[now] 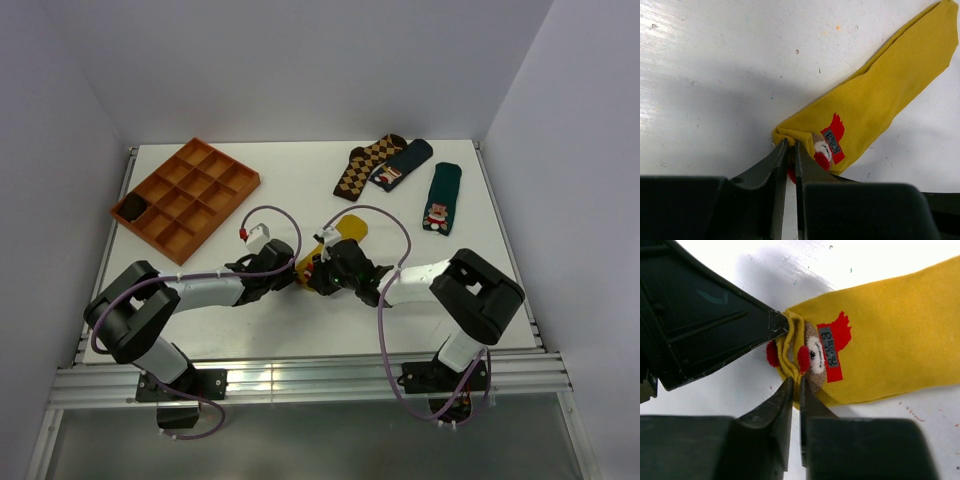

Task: Roll the socks
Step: Roll the sock at the center of the board.

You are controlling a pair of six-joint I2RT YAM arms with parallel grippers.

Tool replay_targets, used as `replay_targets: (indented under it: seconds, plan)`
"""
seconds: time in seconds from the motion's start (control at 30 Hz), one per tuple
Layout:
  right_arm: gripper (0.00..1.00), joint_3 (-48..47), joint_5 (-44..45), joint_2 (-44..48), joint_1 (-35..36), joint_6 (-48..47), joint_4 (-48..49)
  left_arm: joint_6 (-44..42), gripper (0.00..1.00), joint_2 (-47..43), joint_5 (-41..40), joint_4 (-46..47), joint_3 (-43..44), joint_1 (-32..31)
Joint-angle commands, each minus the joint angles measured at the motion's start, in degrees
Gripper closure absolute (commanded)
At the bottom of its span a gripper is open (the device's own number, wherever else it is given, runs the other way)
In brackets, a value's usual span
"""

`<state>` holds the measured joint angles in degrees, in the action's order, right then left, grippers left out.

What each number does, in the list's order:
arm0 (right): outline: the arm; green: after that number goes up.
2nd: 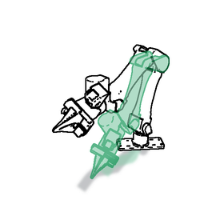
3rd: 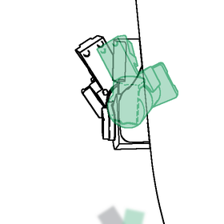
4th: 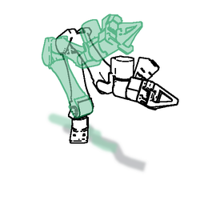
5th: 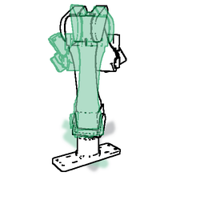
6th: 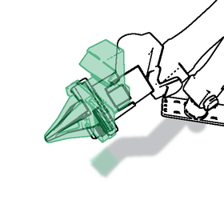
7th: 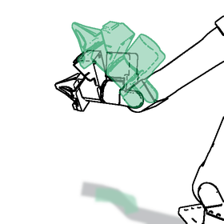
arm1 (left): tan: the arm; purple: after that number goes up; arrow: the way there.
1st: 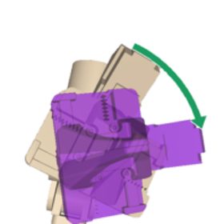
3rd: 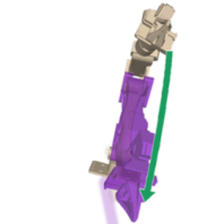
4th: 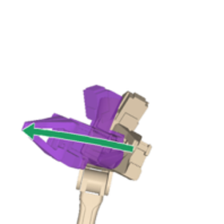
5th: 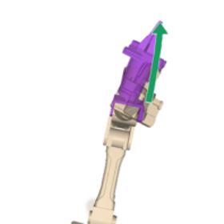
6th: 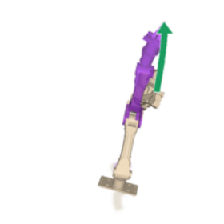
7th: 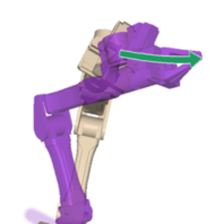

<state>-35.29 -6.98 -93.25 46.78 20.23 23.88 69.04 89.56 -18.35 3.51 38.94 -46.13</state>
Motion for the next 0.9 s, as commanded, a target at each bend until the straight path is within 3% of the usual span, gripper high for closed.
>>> replay_targets:
  seconds: [0.0,0.07,0.5,0.87]
  plan:
    - [0.91,1.01,0.92,-0.09,-0.02,2.79,1.17,-0.74,0.84,0.18,-1.07,-1.84,1.58,-0.45]
    - [1.00,1.01,-0.57,-0.26,-0.64,4.46,1.00,-0.57,0.82,-0.43,-1.16,-1.84,1.40,-0.45]
    - [1.00,1.89,-19.19,-10.19,-12.42,23.97,6.27,0.31,0.49,-14.24,-3.63,-2.19,-2.64,-0.45]
    - [1.00,1.01,-25.80,-15.46,-16.81,28.46,6.88,3.56,0.48,-7.83,-0.55,4.31,-6.42,0.16]
